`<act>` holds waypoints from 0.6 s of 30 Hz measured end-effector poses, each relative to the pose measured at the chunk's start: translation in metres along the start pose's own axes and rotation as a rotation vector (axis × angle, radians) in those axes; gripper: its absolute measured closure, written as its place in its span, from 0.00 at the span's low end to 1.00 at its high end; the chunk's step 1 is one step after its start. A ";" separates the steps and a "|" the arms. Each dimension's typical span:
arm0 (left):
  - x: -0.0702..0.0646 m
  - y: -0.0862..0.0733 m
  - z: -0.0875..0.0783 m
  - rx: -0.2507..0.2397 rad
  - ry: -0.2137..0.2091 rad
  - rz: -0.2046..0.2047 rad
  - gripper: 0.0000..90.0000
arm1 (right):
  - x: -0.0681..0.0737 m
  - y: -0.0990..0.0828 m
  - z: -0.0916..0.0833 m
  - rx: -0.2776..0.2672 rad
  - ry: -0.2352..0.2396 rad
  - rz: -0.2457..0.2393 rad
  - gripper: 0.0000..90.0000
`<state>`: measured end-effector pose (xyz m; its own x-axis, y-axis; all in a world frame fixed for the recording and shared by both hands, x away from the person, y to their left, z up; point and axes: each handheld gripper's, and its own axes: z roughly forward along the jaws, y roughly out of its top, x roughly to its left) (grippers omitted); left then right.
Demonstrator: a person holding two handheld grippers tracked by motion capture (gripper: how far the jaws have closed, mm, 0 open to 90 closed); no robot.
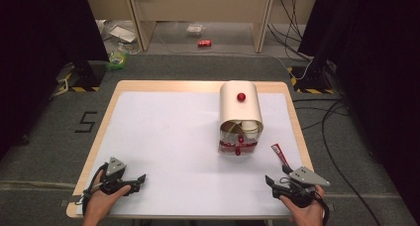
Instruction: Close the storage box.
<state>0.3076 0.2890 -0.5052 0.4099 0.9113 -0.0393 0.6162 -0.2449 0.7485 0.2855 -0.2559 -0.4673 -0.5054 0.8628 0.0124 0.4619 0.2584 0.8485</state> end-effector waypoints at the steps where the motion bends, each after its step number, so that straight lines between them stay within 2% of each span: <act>1: 0.000 0.000 0.000 0.000 0.000 0.000 0.14 | 0.000 -0.001 0.000 0.004 0.002 -0.002 0.30; 18: 0.000 0.000 0.000 0.000 0.000 0.000 0.14 | 0.003 -0.011 -0.006 0.077 0.015 -0.032 0.27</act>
<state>0.3076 0.2890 -0.5052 0.4099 0.9113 -0.0393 0.6162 -0.2449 0.7486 0.2750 -0.2590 -0.4732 -0.5309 0.8474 -0.0054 0.4998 0.3184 0.8055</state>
